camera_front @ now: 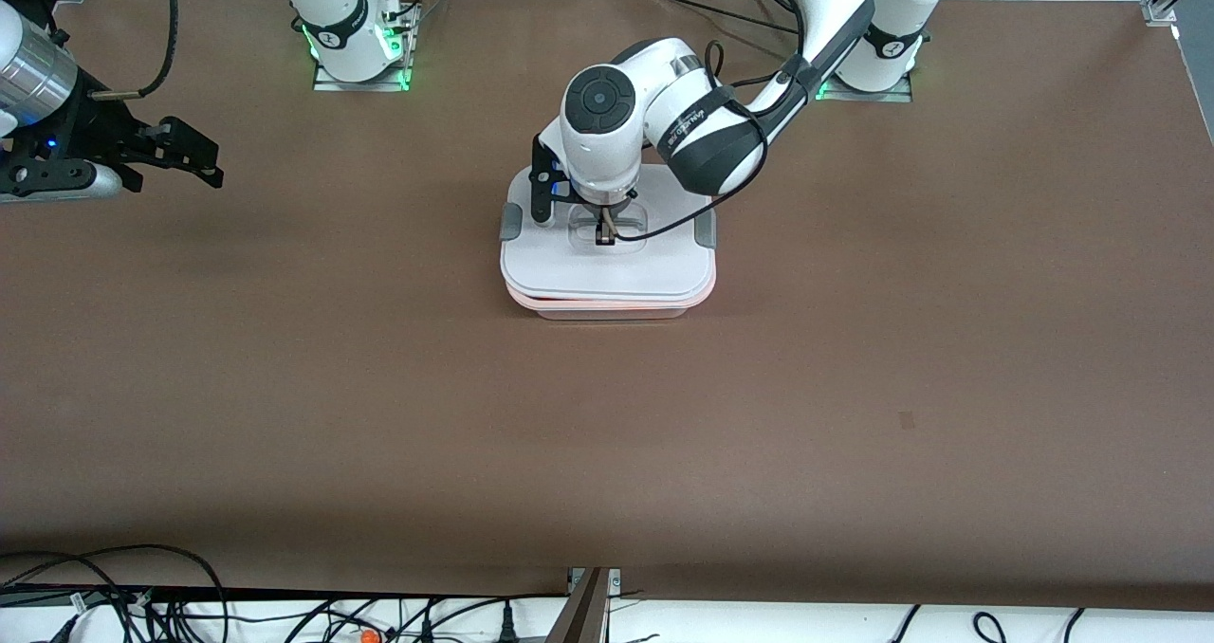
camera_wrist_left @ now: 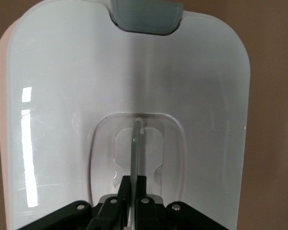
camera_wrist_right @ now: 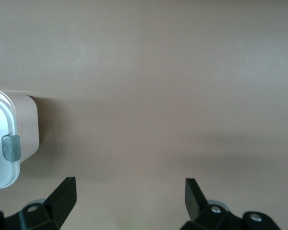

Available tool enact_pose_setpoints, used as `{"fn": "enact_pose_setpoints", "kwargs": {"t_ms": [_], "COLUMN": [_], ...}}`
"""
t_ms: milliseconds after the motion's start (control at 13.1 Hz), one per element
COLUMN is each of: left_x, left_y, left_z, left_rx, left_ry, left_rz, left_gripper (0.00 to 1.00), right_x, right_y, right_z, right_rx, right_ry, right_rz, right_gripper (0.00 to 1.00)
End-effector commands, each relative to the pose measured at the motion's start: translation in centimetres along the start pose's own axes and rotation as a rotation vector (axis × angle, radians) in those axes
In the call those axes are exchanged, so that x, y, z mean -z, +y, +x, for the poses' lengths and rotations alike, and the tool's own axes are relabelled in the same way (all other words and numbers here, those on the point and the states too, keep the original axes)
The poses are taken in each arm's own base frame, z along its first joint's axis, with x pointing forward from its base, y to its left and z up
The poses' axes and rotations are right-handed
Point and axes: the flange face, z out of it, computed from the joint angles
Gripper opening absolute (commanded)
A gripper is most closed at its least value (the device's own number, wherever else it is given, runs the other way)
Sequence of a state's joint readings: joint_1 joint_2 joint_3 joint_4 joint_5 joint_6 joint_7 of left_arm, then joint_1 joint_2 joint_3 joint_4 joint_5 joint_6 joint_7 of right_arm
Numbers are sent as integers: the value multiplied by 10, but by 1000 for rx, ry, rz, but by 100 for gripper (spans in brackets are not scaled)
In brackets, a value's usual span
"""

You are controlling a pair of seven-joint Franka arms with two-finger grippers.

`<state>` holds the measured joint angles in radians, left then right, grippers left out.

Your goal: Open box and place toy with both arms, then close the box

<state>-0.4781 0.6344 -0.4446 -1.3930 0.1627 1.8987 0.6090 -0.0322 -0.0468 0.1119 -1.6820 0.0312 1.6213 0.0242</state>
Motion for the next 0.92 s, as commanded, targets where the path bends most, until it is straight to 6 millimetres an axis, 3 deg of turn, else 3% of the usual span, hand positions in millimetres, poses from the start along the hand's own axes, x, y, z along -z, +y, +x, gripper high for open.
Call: {"fn": "enact_pose_setpoints", "kwargs": {"t_ms": [0, 306, 842], "left_x": [-15, -24, -14], "left_y": [-7, -15, -24], "left_z": [1, 0, 1], "left_rx": [51, 63, 82], "left_ry": [2, 11, 33], "left_rz": [-4, 2, 15], "left_gripper": [0, 0, 0], "right_x": [9, 7, 5], "right_y": [-2, -2, -2], "right_z": [-4, -2, -1], "right_rx": [14, 14, 13], "right_ry": [-6, -6, -6], "right_rz": [16, 17, 19], "right_gripper": [100, 100, 100]}}
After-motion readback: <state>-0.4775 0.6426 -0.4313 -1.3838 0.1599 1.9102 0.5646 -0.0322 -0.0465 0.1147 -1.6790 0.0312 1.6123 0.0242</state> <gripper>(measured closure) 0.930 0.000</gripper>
